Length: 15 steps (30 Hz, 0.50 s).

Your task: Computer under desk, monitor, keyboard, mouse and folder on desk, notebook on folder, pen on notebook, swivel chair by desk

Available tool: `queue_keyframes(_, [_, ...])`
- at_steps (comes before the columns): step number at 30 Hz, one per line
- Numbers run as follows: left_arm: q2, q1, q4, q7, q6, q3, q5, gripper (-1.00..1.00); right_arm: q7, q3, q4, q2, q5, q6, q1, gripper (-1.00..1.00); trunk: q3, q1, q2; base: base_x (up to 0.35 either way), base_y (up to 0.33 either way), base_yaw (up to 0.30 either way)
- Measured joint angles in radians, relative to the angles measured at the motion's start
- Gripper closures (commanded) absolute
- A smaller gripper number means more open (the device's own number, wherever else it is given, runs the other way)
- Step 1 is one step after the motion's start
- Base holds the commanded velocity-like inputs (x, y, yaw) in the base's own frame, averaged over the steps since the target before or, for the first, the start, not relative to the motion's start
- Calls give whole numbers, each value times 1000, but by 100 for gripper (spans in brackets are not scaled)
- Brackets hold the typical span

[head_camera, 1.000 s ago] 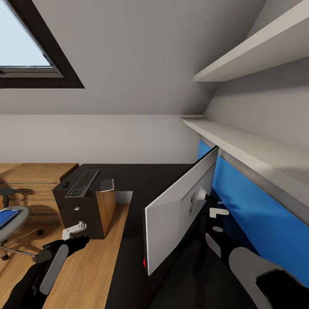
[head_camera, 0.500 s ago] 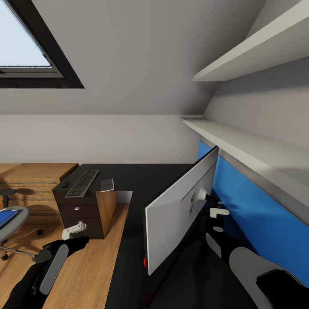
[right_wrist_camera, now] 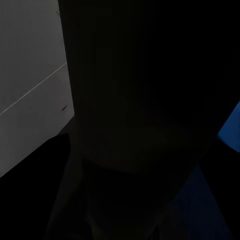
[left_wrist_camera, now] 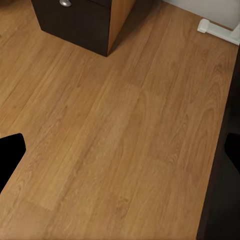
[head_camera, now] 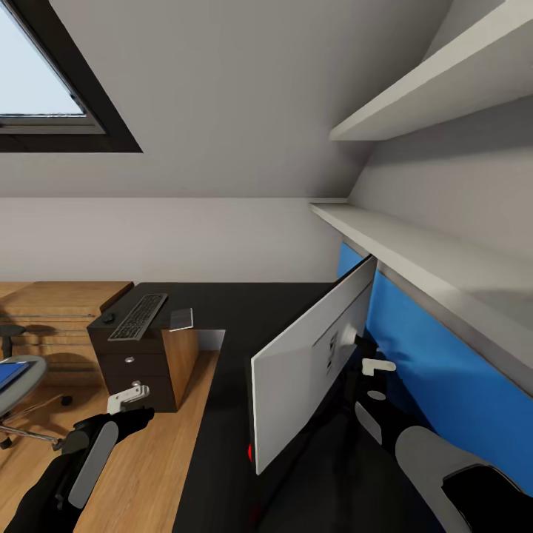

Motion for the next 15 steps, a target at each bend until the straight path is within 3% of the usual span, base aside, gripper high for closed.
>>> queue_keyframes(1, [0,0,0,0,0,0,0,-100,0,0,0,0,0,0,0,-100,0,0,0,0,0,0])
queue_keyframes(15, [0,0,0,0,0,0,0,-100,2,1,-1,1,10,-1,-1,-100,0,0,0,0,0,0])
